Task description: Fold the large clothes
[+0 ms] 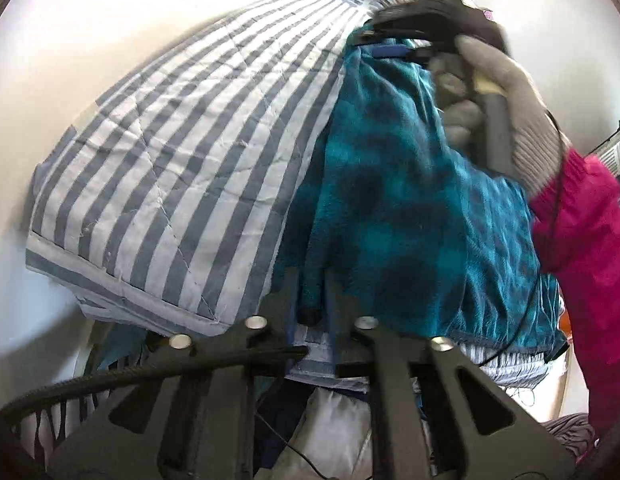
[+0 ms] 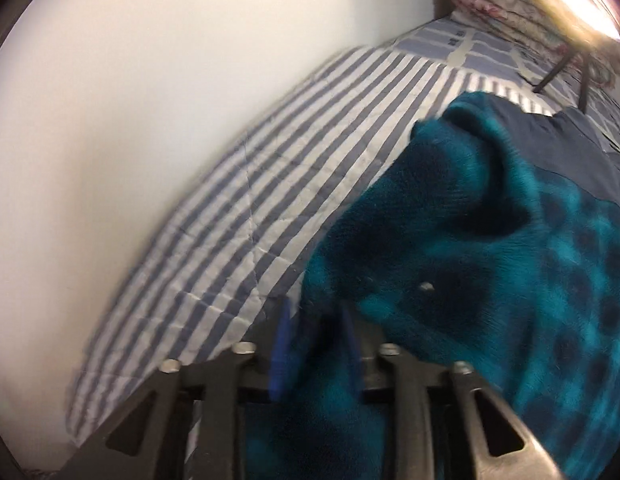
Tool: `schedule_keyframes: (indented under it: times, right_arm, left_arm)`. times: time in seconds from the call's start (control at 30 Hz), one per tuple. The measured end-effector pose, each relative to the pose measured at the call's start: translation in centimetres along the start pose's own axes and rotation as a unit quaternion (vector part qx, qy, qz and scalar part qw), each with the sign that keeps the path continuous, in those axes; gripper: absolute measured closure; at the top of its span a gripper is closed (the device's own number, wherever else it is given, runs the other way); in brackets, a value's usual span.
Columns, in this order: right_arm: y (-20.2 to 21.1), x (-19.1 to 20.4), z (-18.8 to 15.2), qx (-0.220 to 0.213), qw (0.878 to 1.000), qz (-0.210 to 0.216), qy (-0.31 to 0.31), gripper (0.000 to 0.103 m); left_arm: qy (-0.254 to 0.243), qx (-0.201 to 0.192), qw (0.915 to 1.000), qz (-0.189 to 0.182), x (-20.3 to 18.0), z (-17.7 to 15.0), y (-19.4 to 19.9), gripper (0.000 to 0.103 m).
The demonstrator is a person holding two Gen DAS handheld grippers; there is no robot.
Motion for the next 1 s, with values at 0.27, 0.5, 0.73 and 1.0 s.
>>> schedule_keyframes:
  times: [0.27, 0.5, 0.73, 1.0]
  right_arm:
    - [8.4, -0.5, -6.3, -0.035, 0.998, 0.032, 0.046, 0.075]
    - [7.9, 0.0, -14.4, 0.009, 0.996, 0.028, 0.084, 0.076]
    - [5.4, 1.2, -18.0, 0.007, 0.992, -0.026, 0.126, 0.075]
    - [8.9, -0.9, -14.5, -0.003, 0.998, 0.058, 0.029, 0.045]
  left_arm:
    - [0.056, 0.016, 0.9975, -0.040, 1.5, 1.0, -1.7, 0.050]
    - [0.086, 0.017, 0.9939, -0.067, 1.9, 1.6, -2.8, 0.059]
    - [0.056, -0.009, 0.9961, -0.068, -0.1, 1.7, -1.1, 0.095]
    - [0.022, -0.037, 0.9968, -0.067, -2.3, 1.8, 0.5, 0.096]
Point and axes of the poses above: each gripper's, at about its wrist camera, not at the fingertips, and y roughly against the way its jaws point, x to its left, z to its top, the point moved 4 cm from there along -y, roughly the way its jaws point, and after that the axes turned 3 degrees about -y, right-handed, at the moved point
